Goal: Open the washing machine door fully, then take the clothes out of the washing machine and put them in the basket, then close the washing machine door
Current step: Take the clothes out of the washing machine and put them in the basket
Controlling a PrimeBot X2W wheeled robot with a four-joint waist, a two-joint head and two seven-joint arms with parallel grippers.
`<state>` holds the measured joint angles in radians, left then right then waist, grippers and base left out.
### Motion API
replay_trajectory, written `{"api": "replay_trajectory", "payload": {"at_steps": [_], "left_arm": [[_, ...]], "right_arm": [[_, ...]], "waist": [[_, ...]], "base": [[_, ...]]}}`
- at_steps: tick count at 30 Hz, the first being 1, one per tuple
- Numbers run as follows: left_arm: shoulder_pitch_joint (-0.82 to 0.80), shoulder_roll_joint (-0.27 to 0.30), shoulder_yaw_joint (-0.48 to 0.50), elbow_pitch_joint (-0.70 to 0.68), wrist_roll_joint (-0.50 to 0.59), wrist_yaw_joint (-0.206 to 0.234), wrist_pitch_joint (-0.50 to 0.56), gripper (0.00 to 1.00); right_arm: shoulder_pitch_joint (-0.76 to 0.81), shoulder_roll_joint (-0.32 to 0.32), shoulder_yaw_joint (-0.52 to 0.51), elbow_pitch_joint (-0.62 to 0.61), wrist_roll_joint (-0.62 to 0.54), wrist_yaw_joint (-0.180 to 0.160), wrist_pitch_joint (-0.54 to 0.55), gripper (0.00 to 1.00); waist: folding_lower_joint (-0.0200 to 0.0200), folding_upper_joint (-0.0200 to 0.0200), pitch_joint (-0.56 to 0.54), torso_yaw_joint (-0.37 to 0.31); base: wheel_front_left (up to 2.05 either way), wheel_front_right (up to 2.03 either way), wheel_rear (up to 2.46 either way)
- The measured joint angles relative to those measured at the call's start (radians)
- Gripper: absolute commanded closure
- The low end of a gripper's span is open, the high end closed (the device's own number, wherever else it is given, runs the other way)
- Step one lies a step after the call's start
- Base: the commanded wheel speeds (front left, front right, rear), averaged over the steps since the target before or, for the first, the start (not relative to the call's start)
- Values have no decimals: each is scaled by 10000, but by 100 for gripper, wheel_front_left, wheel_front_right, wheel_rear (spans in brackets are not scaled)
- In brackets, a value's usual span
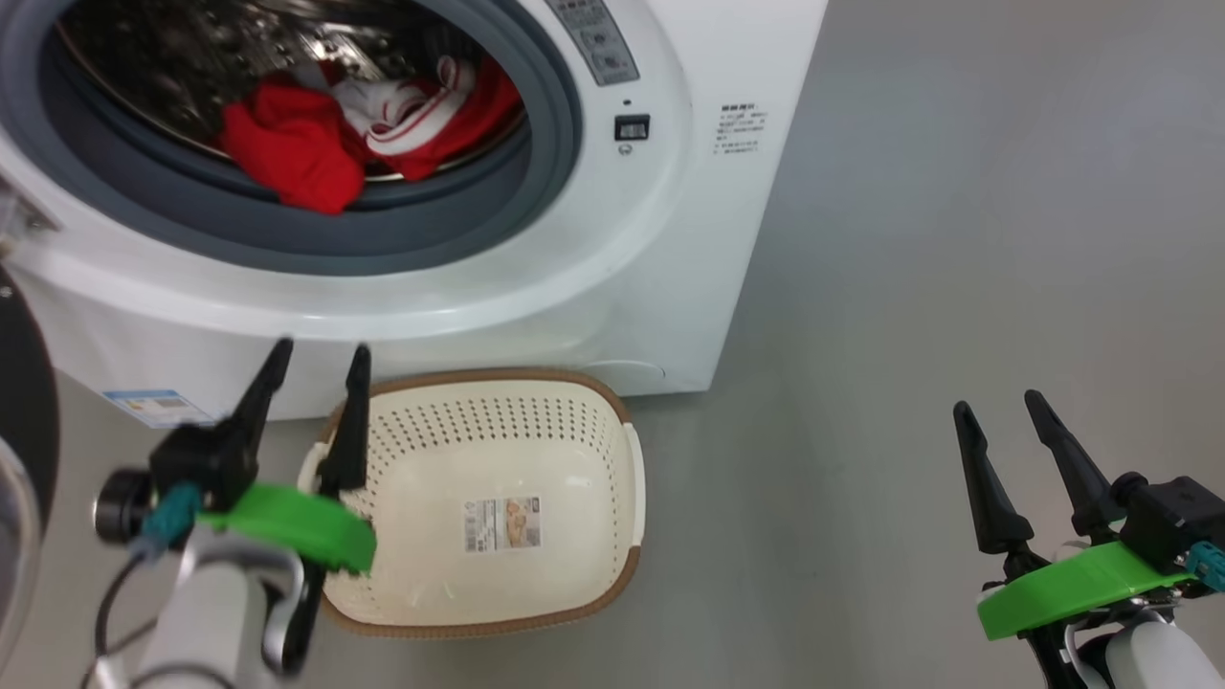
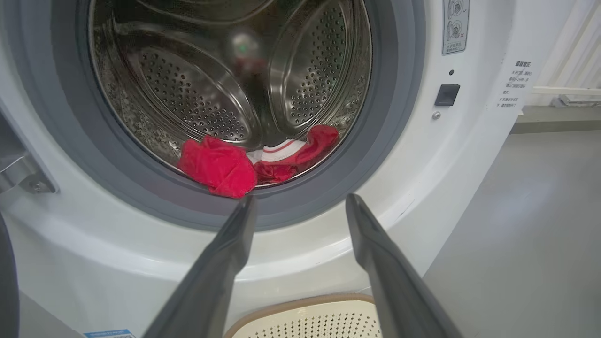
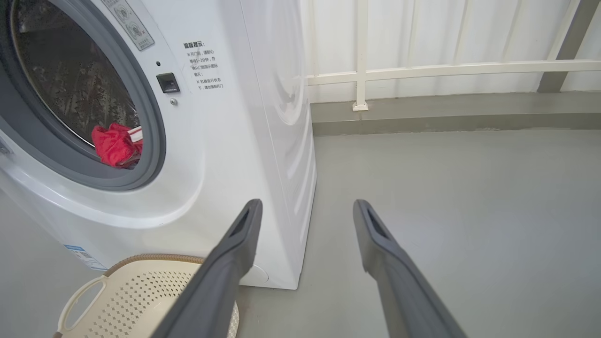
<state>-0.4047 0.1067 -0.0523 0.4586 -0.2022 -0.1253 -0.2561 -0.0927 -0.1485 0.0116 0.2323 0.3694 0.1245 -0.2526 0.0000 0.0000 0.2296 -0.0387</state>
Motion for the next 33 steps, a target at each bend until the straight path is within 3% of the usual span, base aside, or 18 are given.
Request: {"api": "replay_trajectory", "payload": {"at_steps": [18, 33], "left_arm": [[-5571, 554, -1480, 4059, -33, 0, 750, 0], [-8169, 1448, -2353, 6497, -192, 0, 683, 0]], "right_arm": [[-1073, 347, 132, -98, 2, 0, 0, 0], [-1670, 673, 573, -111, 104, 0, -2, 0]], "waist": [[0, 0, 1646, -754], [0, 0, 2768, -1540]], "base": [[0, 0, 0], [0, 0, 0]]}}
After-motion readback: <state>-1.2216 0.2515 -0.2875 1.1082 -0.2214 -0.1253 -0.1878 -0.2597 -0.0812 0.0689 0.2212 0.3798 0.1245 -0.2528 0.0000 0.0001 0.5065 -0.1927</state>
